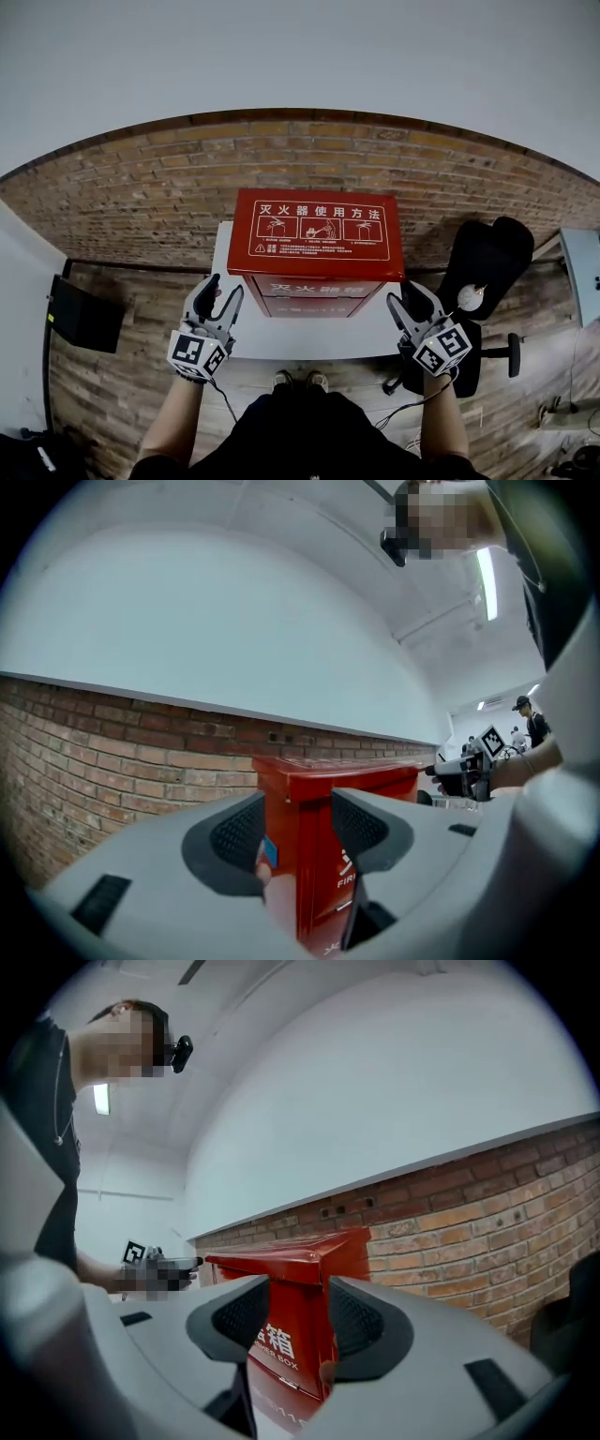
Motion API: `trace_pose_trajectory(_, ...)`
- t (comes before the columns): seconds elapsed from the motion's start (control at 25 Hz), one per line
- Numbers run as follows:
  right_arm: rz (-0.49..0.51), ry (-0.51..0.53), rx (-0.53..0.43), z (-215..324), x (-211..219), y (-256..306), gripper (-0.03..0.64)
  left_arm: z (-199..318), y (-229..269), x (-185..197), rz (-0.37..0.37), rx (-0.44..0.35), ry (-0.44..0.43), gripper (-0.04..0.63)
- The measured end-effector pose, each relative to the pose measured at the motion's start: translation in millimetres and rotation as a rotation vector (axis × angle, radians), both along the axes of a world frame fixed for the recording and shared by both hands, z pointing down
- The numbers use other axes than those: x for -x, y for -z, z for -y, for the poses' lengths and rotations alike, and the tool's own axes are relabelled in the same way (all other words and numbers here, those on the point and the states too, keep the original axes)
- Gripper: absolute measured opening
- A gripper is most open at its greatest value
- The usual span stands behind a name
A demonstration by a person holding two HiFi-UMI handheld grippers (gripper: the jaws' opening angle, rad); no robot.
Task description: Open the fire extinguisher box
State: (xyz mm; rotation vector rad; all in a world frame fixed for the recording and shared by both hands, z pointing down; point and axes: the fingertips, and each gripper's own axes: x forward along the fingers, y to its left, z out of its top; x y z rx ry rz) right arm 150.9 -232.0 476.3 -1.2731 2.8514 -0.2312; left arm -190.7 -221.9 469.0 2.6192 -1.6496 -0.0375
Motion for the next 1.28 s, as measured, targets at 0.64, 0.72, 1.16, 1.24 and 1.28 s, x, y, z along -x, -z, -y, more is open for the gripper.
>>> trace_pose_trajectory(0.64,-0.119,-0.039,-0.045,23,1,14,0.153,25,17,-16,0.02,-0.035,-0.148,0.258)
trace_pose_trajectory(0.72,-0.133,-0.045,-0.045,23,1,14,0.15,25,16,-16,0.031,-0.037,-0.141,0.256)
trace_pose_trajectory(1.16,-0.055,-0.045,-0.031,23,3,53,0.147,26,55,-14,-0.012,-0.066,-0.146,0.25)
trace_pose_trajectory(1.24,-0.033,-0.037,-0.025,28,2,70,0.147,31,70,-14,-0.026,-0.072,-0.153,0.25)
trace_pose_trajectory(1.28,-0.016,-0.031,-0.026,31,2,79,0.147,35,78,-14,-0.032,-0.076,-0.157,0.25)
